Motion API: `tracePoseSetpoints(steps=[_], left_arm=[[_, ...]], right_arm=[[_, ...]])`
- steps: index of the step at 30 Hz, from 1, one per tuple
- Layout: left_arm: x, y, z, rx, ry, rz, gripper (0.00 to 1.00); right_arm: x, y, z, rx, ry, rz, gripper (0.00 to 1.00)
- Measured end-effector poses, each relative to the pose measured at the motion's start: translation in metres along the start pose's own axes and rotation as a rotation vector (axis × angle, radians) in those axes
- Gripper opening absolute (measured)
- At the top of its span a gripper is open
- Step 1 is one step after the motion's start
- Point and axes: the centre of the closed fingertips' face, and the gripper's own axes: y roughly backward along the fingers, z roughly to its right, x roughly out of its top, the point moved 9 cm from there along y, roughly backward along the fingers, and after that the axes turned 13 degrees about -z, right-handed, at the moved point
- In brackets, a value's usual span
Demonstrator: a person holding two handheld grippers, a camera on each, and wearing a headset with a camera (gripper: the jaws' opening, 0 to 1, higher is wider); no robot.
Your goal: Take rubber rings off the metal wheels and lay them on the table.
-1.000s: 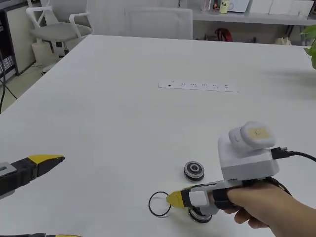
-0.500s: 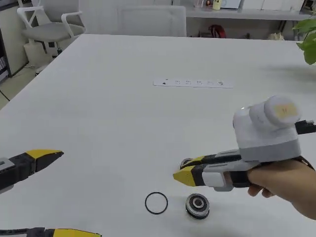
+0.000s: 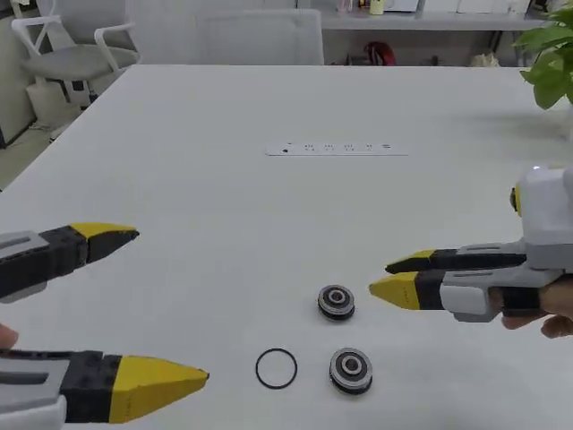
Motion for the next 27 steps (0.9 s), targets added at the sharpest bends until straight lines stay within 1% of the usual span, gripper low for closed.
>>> tracePoseSetpoints(steps=[1, 2, 5, 6, 8, 9, 12, 14, 16, 18, 19, 21, 24, 26, 27], left_arm=[[0.006, -0.004, -0.001, -0.008, -0.018, 0.007, 0.95], [0.010, -0.006, -0.001, -0.013, -0.029, 0.009, 0.95], [0.026, -0.015, -0.003, -0.037, -0.091, 0.000, 0.95], [0.030, -0.017, -0.003, -0.043, -0.104, -0.002, 0.95], [0.041, -0.021, -0.005, -0.053, -0.135, 0.005, 0.94], [0.047, -0.024, -0.007, -0.062, -0.146, 0.018, 0.94], [0.060, -0.031, -0.007, -0.095, -0.155, 0.050, 0.93], [0.070, -0.039, -0.007, -0.115, -0.170, 0.060, 0.93], [0.076, -0.049, -0.006, -0.120, -0.181, 0.069, 0.92], [0.078, -0.060, -0.004, -0.124, -0.182, 0.070, 0.90], [0.078, -0.068, -0.002, -0.133, -0.180, 0.071, 0.90], [0.079, -0.078, 0.002, -0.147, -0.182, 0.068, 0.89], [0.078, -0.097, 0.010, -0.165, -0.186, 0.067, 0.85], [0.076, -0.110, 0.016, -0.176, -0.189, 0.072, 0.83], [0.072, -0.117, 0.020, -0.181, -0.191, 0.068, 0.82]], right_arm=[[-0.003, 0.000, 0.001, 0.000, -0.003, -0.004, 0.27], [-0.005, 0.000, 0.003, 0.002, -0.008, -0.008, 0.27], [-0.014, -0.003, 0.006, 0.020, -0.037, -0.016, 0.28], [-0.016, -0.004, 0.006, 0.019, -0.043, -0.025, 0.28], [-0.020, -0.007, 0.006, 0.007, -0.030, -0.065, 0.27], [-0.021, -0.009, 0.006, 0.007, -0.020, -0.073, 0.26], [-0.023, -0.013, 0.003, 0.033, -0.024, -0.080, 0.27], [-0.024, -0.015, 0.001, 0.048, -0.020, -0.084, 0.27], [-0.025, -0.017, 0.000, 0.059, -0.014, -0.091, 0.27], [-0.027, -0.018, -0.001, 0.064, -0.011, -0.094, 0.27], [-0.028, -0.019, -0.001, 0.072, -0.006, -0.098, 0.27], [-0.030, -0.021, -0.002, 0.083, 0.009, -0.105, 0.26], [-0.035, -0.025, -0.003, 0.105, 0.009, -0.121, 0.27], [-0.037, -0.028, -0.005, 0.119, 0.020, -0.134, 0.26], [-0.039, -0.030, -0.006, 0.118, 0.030, -0.150, 0.26]])
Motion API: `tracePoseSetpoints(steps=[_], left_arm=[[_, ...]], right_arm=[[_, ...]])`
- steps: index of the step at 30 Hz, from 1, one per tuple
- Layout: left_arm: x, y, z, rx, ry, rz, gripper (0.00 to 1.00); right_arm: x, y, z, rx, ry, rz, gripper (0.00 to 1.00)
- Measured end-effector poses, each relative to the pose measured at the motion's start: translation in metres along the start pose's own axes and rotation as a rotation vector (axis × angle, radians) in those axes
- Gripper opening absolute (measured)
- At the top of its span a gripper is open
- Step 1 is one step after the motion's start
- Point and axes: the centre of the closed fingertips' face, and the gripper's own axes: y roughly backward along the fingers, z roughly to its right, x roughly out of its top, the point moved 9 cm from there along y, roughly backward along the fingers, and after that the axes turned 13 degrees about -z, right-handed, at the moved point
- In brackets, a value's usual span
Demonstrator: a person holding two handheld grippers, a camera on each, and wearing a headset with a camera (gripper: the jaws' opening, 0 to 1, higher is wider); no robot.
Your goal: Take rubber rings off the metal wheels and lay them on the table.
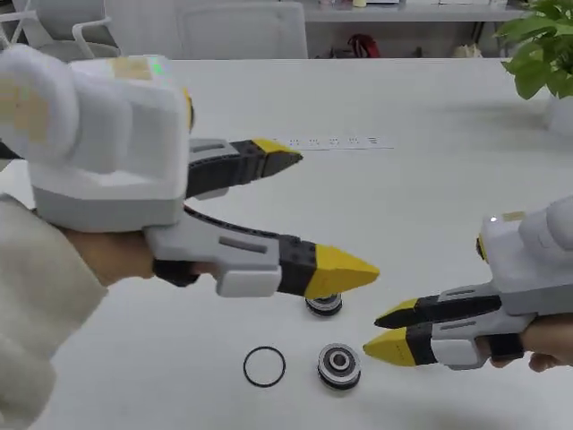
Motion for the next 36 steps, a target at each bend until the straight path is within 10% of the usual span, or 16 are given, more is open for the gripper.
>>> tracePoseSetpoints(steps=[13, 36], left_arm=[[-0.051, -0.027, 0.012, -0.050, 0.017, -0.068, 0.68], [-0.100, -0.050, 0.019, -0.077, 0.022, -0.198, 0.41]], right_arm=[[-0.005, -0.009, 0.000, 0.011, 0.066, -0.052, 0.26], [-0.010, -0.024, -0.006, 0.003, 0.135, -0.107, 0.24]])
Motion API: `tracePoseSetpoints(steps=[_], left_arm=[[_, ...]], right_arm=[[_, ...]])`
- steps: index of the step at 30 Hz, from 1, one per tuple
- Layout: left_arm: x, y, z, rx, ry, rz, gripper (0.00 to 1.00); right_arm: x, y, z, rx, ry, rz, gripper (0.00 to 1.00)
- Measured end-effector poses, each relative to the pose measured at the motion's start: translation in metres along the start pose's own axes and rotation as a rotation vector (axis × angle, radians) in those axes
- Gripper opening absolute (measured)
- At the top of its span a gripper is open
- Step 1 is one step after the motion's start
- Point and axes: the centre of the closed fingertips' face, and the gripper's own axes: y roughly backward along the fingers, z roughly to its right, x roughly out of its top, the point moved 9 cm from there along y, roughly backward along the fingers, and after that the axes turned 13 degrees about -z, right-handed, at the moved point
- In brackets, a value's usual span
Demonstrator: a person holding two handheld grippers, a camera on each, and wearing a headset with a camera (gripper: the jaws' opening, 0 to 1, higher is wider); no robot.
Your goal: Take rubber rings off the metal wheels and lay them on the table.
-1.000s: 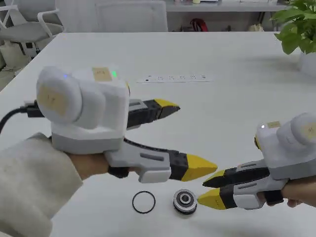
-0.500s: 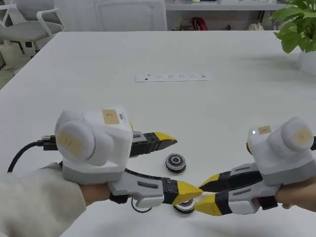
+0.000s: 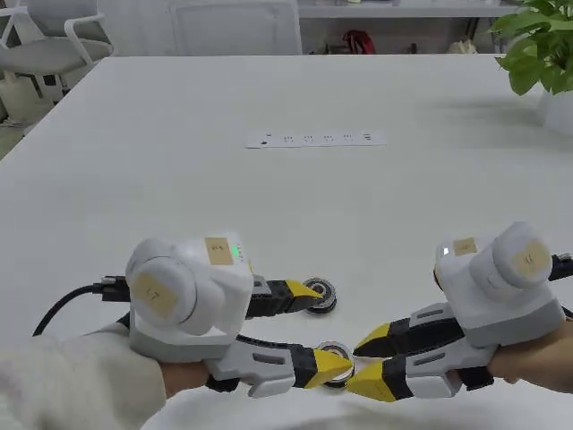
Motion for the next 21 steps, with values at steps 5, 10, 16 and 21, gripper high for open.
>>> tracePoseSetpoints(steps=[5, 10, 16, 21], left_arm=[[-0.006, -0.006, 0.004, -0.009, -0.027, -0.038, 0.33], [-0.009, -0.009, 0.005, -0.009, -0.017, -0.041, 0.28], [-0.012, -0.012, 0.005, -0.011, -0.005, -0.053, 0.24], [-0.017, -0.015, 0.007, 0.000, -0.026, -0.083, 0.17]], right_arm=[[0.001, -0.001, 0.000, -0.013, 0.015, -0.003, 0.24], [0.000, -0.002, 0.000, -0.015, 0.017, -0.004, 0.23], [0.000, -0.003, 0.000, -0.014, 0.021, -0.004, 0.22], [0.000, -0.003, 0.000, -0.021, 0.024, -0.002, 0.20]])
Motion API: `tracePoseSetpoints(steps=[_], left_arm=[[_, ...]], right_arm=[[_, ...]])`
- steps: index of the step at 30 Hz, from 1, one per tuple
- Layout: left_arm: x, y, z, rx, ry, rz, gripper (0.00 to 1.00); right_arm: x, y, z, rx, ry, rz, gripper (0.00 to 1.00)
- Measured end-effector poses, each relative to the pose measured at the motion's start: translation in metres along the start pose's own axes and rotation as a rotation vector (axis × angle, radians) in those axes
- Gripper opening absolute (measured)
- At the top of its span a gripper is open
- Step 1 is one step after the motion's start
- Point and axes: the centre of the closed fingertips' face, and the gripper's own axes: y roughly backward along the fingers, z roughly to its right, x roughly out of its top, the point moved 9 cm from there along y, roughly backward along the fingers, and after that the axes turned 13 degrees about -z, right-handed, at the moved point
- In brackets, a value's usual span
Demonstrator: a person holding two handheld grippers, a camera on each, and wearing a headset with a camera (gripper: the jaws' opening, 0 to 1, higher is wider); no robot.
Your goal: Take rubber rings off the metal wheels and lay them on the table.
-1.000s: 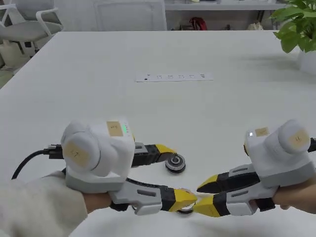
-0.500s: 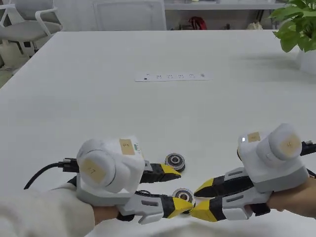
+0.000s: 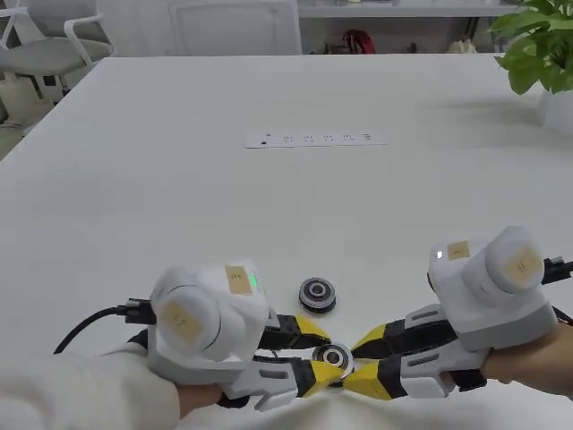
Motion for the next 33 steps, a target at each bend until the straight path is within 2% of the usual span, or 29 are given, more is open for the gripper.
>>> tracePoseSetpoints(steps=[1, 3, 8, 10, 12, 16, 20, 24, 26, 33], left_arm=[[0.0009, -0.0006, 0.0005, -0.004, -0.001, 0.017, 0.17], [0.0000, -0.0007, -0.0006, 0.001, -0.005, 0.009, 0.15], [-0.0043, -0.0027, 0.0000, 0.007, -0.014, 0.033, 0.15], [-0.0049, -0.0027, -0.0013, 0.001, 0.005, 0.046, 0.15], [-0.0046, -0.0024, -0.0013, -0.001, 0.004, 0.050, 0.15], [-0.0043, -0.0023, -0.0007, 0.000, 0.005, 0.054, 0.14], [-0.0045, -0.0022, -0.0007, 0.000, 0.006, 0.056, 0.14], [-0.0048, -0.0019, -0.0004, 0.000, 0.006, 0.060, 0.14], [-0.0053, -0.0015, -0.0005, -0.001, 0.005, 0.063, 0.14], [-0.0066, -0.0007, -0.0009, -0.003, 0.007, 0.070, 0.14]], right_arm=[[-0.0004, -0.0003, 0.0001, 0.000, 0.000, -0.001, 0.20], [-0.0007, -0.0008, 0.0002, 0.000, 0.002, -0.001, 0.19], [-0.0011, -0.0006, 0.0010, 0.001, 0.008, 0.006, 0.19], [-0.0016, -0.0004, 0.0013, -0.005, 0.022, 0.002, 0.18], [-0.0017, -0.0005, 0.0020, -0.017, 0.055, 0.001, 0.16], [-0.0031, -0.0001, 0.0026, -0.025, 0.060, -0.003, 0.12], [-0.0033, 0.0000, 0.0030, -0.014, 0.052, -0.004, 0.09], [-0.0027, 0.0001, 0.0024, -0.012, 0.012, -0.016, 0.07], [-0.0029, 0.0006, 0.0038, -0.025, 0.007, -0.022, 0.01], [-0.0026, -0.0002, 0.0057, -0.012, -0.046, -0.013, 0.00]])
